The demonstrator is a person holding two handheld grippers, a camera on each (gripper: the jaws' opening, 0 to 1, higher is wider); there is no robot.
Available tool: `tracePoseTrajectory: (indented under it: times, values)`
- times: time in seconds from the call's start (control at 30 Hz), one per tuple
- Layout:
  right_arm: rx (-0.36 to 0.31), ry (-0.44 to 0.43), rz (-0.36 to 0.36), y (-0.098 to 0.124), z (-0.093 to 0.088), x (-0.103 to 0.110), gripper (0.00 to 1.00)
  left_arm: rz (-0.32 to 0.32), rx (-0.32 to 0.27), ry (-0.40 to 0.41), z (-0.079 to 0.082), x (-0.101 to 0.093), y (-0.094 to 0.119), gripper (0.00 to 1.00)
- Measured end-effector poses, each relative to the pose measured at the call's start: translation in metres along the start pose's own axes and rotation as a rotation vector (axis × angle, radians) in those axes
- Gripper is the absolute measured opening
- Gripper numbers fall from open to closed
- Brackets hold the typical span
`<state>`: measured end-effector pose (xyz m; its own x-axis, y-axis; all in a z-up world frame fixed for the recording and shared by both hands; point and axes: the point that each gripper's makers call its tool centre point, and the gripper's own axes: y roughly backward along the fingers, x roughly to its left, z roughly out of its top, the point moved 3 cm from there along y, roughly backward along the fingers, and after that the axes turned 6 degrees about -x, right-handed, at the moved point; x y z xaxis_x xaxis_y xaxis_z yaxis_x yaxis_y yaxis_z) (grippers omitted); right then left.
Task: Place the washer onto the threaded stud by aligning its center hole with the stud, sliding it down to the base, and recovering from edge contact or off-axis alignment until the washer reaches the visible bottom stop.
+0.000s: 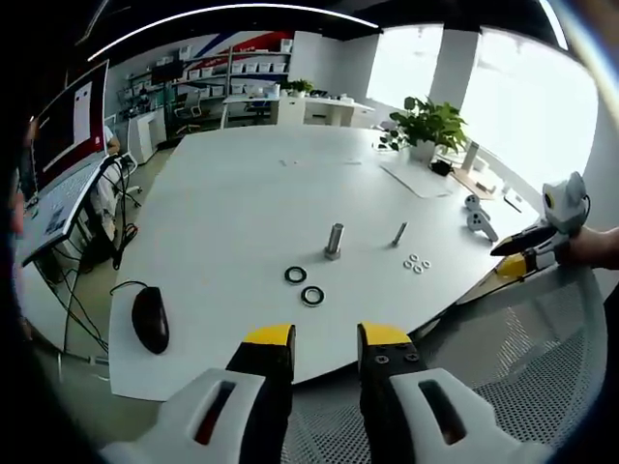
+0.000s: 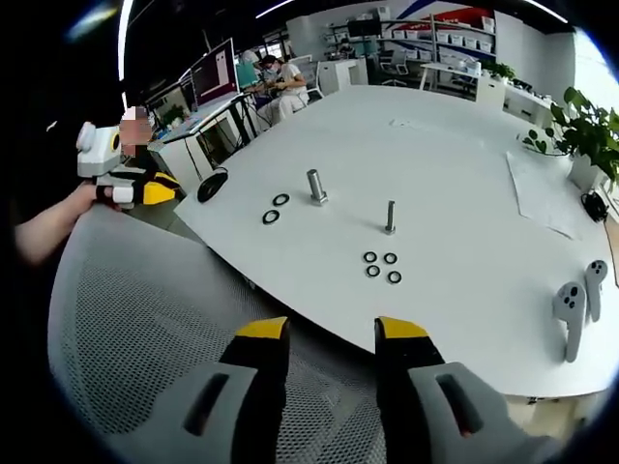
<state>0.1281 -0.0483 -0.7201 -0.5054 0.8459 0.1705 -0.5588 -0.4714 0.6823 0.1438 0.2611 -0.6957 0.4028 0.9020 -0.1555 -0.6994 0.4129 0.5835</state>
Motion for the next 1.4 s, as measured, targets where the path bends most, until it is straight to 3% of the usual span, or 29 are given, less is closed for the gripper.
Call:
tracePoseTrajectory:
  times: [0.23, 1.4]
  values:
    - [0.007, 0.003, 0.0, -0.0007, -0.0008, 0.0005, 0.37, 0.007, 0.035, 0.003, -0.0056, 0.0015, -0.0013, 0.24]
    - [0.007, -0.004, 0.013, -0.0018, -0.0018, 0.0017, 0.37, 0.021, 0.034, 0.021, -0.0067, 0.0051, -0.0023, 0.26]
